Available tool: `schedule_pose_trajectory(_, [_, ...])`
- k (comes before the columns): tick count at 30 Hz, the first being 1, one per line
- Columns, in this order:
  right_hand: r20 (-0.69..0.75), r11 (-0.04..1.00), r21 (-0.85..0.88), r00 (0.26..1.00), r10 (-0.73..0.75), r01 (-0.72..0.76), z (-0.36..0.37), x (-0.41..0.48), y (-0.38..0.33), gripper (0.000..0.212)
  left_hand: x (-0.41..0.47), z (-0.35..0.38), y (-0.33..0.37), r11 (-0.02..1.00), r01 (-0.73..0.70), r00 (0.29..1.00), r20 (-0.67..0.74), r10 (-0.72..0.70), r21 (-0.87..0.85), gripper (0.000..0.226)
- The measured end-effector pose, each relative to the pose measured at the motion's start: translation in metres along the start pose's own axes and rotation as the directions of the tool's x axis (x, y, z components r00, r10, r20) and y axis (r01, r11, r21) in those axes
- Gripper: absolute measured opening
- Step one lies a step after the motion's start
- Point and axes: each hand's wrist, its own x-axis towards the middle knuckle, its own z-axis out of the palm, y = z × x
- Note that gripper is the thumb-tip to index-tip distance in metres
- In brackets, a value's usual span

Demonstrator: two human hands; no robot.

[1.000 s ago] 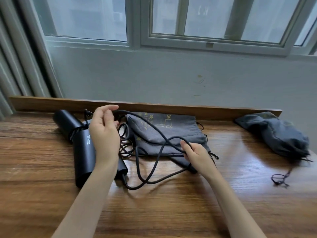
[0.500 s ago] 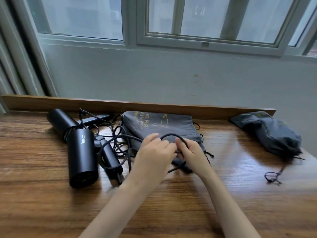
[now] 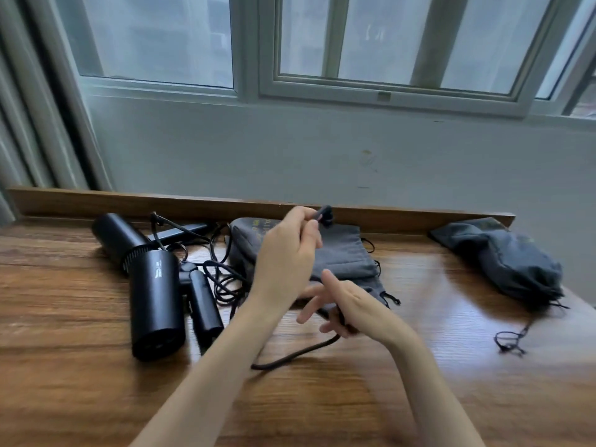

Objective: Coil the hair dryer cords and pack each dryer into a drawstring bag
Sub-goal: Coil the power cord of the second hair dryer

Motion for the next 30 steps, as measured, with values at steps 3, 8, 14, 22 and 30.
schedule_pose_trajectory(3, [0.022, 0.986, -0.164, 0.999, -0.029, 0.032, -0.006, -0.011, -0.002, 0.025, 0.002, 0.017, 0.011, 0.994, 0.015, 0.993, 0.115, -0.003, -0.107, 0.029])
schedule_pose_trajectory(8, [-0.164, 0.981, -0.096, 0.970, -0.180, 0.166, -0.005, -0.014, -0.008, 0.020, 0.002, 0.037, 0.021, 0.955, 0.140, 0.955, 0.290, -0.061, -0.263, 0.038])
schedule_pose_trajectory(14, [-0.333, 0.978, 0.038, 0.925, -0.181, 0.204, 0.004, -0.005, -0.008, 0.027, 0.010, 0.012, 0.015, 0.924, 0.160, 0.938, 0.346, -0.033, -0.347, 0.033])
schedule_pose_trajectory(22, [-0.522, 0.909, 0.277, 0.843, -0.130, 0.312, -0.038, -0.007, -0.034, 0.029, -0.036, -0.059, -0.053, 0.965, 0.091, 0.934, 0.316, -0.168, 0.245, 0.034])
schedule_pose_trajectory(30, [-0.668, 0.972, 0.140, 0.742, -0.048, 0.189, -0.106, -0.023, -0.036, 0.031, -0.086, -0.046, -0.076, 0.992, 0.111, 0.886, 0.446, -0.129, 0.066, 0.022])
